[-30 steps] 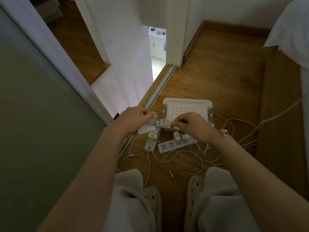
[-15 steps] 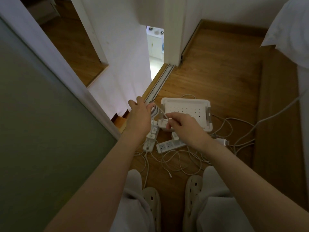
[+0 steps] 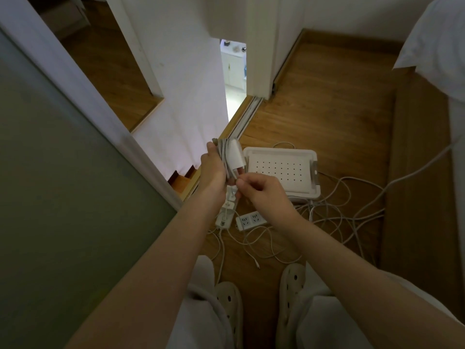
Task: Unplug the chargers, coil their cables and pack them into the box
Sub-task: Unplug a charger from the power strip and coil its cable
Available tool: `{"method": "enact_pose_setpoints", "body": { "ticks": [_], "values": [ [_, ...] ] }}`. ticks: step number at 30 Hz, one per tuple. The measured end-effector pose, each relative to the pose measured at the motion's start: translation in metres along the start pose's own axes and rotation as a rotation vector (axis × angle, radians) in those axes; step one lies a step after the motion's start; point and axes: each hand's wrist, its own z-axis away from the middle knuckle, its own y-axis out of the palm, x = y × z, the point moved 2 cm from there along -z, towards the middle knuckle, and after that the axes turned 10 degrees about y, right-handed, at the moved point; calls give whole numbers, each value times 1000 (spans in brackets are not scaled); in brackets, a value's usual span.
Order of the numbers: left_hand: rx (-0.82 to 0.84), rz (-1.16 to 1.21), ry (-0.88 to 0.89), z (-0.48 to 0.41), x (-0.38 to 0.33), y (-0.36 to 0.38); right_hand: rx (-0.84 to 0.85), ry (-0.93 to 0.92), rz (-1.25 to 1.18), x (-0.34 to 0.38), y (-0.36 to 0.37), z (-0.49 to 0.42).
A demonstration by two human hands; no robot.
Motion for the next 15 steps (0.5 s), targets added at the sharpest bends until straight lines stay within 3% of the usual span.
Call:
{"method": "enact_pose_setpoints", "body": {
  "ticks": [3, 7, 11, 15],
  "values": [
    [67, 274, -112, 6, -2, 4, 118, 224, -227, -1, -2, -1],
    [176, 485, -132, 12, -4, 6, 188, 361, -267, -7, -2, -4],
    [271, 480, -114, 14, -9, 4, 10, 136, -144, -3, -12, -11],
    [320, 461, -118, 16, -13, 3, -46, -53, 27, 3, -13, -9]
  ]
}}
